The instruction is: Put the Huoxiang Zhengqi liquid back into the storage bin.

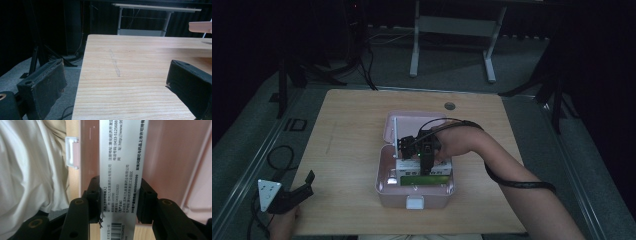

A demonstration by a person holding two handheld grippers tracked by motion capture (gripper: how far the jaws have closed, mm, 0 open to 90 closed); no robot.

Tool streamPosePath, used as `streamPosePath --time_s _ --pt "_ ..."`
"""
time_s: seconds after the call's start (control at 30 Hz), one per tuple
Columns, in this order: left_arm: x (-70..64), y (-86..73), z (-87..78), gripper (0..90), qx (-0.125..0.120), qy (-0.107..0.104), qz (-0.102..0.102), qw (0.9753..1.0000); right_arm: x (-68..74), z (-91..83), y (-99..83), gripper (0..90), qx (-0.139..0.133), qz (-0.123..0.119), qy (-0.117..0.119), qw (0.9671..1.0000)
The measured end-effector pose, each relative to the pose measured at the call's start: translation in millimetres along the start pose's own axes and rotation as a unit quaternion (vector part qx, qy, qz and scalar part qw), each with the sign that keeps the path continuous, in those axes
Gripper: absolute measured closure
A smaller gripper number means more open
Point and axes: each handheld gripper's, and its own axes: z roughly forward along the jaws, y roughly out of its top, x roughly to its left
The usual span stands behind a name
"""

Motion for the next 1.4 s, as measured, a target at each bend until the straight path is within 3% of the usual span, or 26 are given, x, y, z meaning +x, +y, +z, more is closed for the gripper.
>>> streamPosePath --time_s 0.5,0.9,1.13,1.33,1.4 --pt "0.2 0.1 0.3 2.6 0.001 -0.001 0.0 1.0 -12.6 60.6 -0.4 61.8 0.005 0.014 0.027 0.9995" --pt "0.4 0.0 0.3 2.6 0.001 -0.002 -0.002 1.0 -14.2 92.3 2.4 61.7 0.009 0.017 0.038 0.9991" --pt "0.4 0.1 0.4 2.6 0.001 -0.002 -0.001 1.0 -14.2 106.9 1.3 61.6 0.02 0.017 0.038 0.9989" --pt "0.4 0.2 0.6 2.6 0.002 -0.002 -0.001 1.0 -12.7 107.2 -0.1 61.1 0.013 0.019 0.038 0.999" --pt "0.3 0.2 0.5 2.6 0.002 -0.001 -0.001 1.0 -12.1 104.4 0.4 57.2 0.015 0.015 0.042 0.9989"
